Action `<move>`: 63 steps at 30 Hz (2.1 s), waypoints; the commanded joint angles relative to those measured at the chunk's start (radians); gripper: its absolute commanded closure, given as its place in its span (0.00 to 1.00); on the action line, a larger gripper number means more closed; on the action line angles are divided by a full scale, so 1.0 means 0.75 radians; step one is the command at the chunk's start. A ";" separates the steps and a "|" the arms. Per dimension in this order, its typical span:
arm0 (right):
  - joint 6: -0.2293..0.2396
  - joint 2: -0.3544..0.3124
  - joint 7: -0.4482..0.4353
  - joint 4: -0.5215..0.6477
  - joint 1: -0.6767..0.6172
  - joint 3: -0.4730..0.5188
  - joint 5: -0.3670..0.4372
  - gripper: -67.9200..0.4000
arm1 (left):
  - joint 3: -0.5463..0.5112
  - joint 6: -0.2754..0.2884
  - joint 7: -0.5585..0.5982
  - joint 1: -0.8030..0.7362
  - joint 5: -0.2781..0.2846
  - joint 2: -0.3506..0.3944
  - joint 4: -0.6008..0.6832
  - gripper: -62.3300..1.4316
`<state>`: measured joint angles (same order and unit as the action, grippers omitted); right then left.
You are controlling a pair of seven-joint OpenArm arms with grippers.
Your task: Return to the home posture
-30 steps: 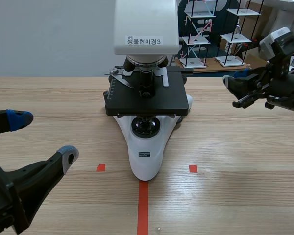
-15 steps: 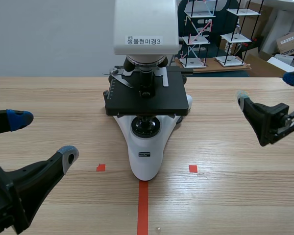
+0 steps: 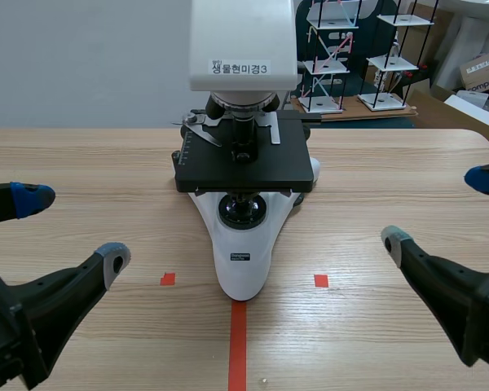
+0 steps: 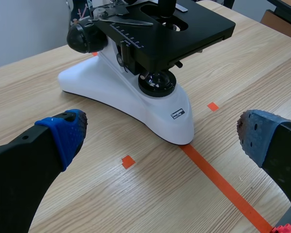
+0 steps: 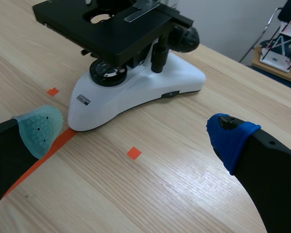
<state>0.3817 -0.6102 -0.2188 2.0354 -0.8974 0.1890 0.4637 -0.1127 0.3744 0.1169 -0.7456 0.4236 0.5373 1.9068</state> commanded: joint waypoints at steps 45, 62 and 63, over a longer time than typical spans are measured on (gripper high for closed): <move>-0.001 -0.009 -0.065 0.010 -0.051 0.012 0.011 0.01 | -0.007 0.003 0.019 -0.006 0.008 -0.007 0.024 0.00; 0.000 -0.009 -0.065 0.010 -0.051 0.012 0.011 0.01 | -0.007 0.003 0.019 -0.006 0.008 -0.007 0.024 0.00; 0.000 -0.009 -0.065 0.010 -0.051 0.012 0.011 0.01 | -0.007 0.003 0.019 -0.006 0.008 -0.007 0.024 0.00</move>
<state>0.3813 -0.6098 -0.2497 2.0411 -0.9451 0.1886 0.4610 -0.1127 0.3744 0.1169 -0.7456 0.4232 0.5373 1.9068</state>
